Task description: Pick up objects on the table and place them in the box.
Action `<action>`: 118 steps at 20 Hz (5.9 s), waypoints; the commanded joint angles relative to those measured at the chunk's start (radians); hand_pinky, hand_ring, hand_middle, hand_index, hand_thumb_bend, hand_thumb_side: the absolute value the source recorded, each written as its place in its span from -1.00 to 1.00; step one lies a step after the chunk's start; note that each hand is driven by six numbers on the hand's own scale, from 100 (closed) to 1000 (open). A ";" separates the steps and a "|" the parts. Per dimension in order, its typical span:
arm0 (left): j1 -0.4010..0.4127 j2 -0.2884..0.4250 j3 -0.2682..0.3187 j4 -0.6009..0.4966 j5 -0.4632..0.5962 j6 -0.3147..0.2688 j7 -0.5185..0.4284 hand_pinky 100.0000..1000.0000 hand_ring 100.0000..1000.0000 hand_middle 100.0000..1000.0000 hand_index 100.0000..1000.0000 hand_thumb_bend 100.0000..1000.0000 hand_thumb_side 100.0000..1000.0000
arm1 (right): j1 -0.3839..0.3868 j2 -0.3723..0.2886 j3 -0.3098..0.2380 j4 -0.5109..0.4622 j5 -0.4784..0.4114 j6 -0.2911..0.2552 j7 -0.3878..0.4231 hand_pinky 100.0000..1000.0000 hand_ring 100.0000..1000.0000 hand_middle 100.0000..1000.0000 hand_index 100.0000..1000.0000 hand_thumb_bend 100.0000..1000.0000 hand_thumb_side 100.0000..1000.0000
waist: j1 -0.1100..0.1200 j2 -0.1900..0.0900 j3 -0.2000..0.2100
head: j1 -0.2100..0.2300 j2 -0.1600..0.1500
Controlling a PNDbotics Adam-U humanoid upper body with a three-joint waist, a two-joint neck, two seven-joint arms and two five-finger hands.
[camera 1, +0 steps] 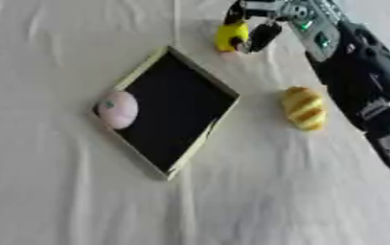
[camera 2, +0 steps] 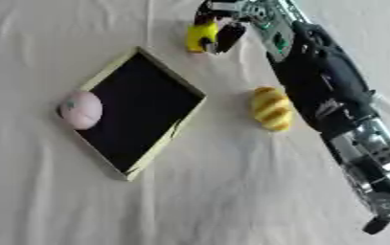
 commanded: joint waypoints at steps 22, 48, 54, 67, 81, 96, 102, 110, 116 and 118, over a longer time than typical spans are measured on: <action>-0.004 0.037 0.006 -0.017 -0.008 -0.003 -0.002 0.70 0.67 0.56 0.88 0.08 0.14 | 0.076 -0.182 0.253 -0.849 -0.451 0.213 0.017 0.60 0.33 -0.06 0.00 -1.00 -1.00 | 0.000 -0.077 -0.016 | 0.017 0.027; 0.012 0.030 -0.011 -0.039 -0.029 0.001 -0.019 0.70 0.67 0.56 0.87 0.07 0.15 | 0.286 -0.124 0.429 -0.869 -0.091 0.221 -0.097 0.61 0.43 0.12 0.24 -0.84 -1.00 | 0.005 -0.056 -0.005 | 0.010 0.012; 0.016 0.030 -0.012 -0.041 -0.030 0.002 -0.020 0.69 0.67 0.56 0.87 0.07 0.15 | 0.300 -0.124 0.438 -0.830 -0.049 0.118 -0.016 0.80 0.83 0.73 0.82 -0.57 -0.63 | 0.006 -0.054 -0.005 | 0.008 0.011; 0.016 0.038 -0.009 -0.045 -0.034 -0.002 -0.012 0.69 0.67 0.55 0.87 0.07 0.15 | 0.250 -0.204 0.285 -0.936 -0.137 0.196 -0.061 0.81 0.84 0.78 0.84 -0.72 -0.54 | 0.006 -0.062 -0.014 | 0.012 0.032; 0.033 0.062 -0.002 -0.050 -0.035 -0.003 -0.003 0.69 0.67 0.55 0.87 0.07 0.15 | 0.575 -0.540 0.075 -1.067 -0.319 0.222 -0.193 0.82 0.85 0.78 0.86 -0.67 -0.55 | -0.001 -0.058 -0.030 | 0.032 0.031; 0.038 0.062 -0.002 -0.050 -0.039 -0.001 -0.001 0.69 0.67 0.55 0.87 0.06 0.15 | 0.843 -0.563 0.016 -1.067 -0.204 0.292 -0.232 0.81 0.85 0.72 0.86 -0.47 -0.59 | 0.012 -0.044 -0.033 | 0.023 0.020; 0.040 0.061 -0.003 -0.051 -0.036 -0.002 -0.001 0.69 0.67 0.54 0.87 0.06 0.15 | 0.856 -0.551 0.015 -1.062 -0.174 0.342 -0.204 0.81 0.85 0.72 0.87 -0.43 -0.60 | 0.013 -0.041 -0.031 | 0.018 0.014; 0.041 0.056 -0.005 -0.055 -0.032 -0.004 0.000 0.68 0.67 0.54 0.86 0.06 0.15 | 0.839 -0.531 0.028 -0.982 -0.142 0.356 -0.201 0.80 0.84 0.68 0.86 -0.43 -0.61 | 0.017 -0.033 -0.029 | 0.008 0.007; 0.041 0.052 -0.007 -0.057 -0.031 -0.004 -0.001 0.68 0.67 0.54 0.86 0.06 0.15 | 0.810 -0.515 0.051 -0.932 -0.142 0.353 -0.205 0.77 0.81 0.60 0.81 -0.46 -0.80 | 0.020 -0.028 -0.025 | 0.001 0.005; 0.041 0.052 -0.007 -0.058 -0.030 -0.005 -0.001 0.68 0.67 0.54 0.86 0.06 0.15 | 0.799 -0.509 0.059 -0.909 -0.134 0.356 -0.204 0.76 0.79 0.57 0.77 -0.51 -0.86 | 0.020 -0.027 -0.024 | -0.003 0.005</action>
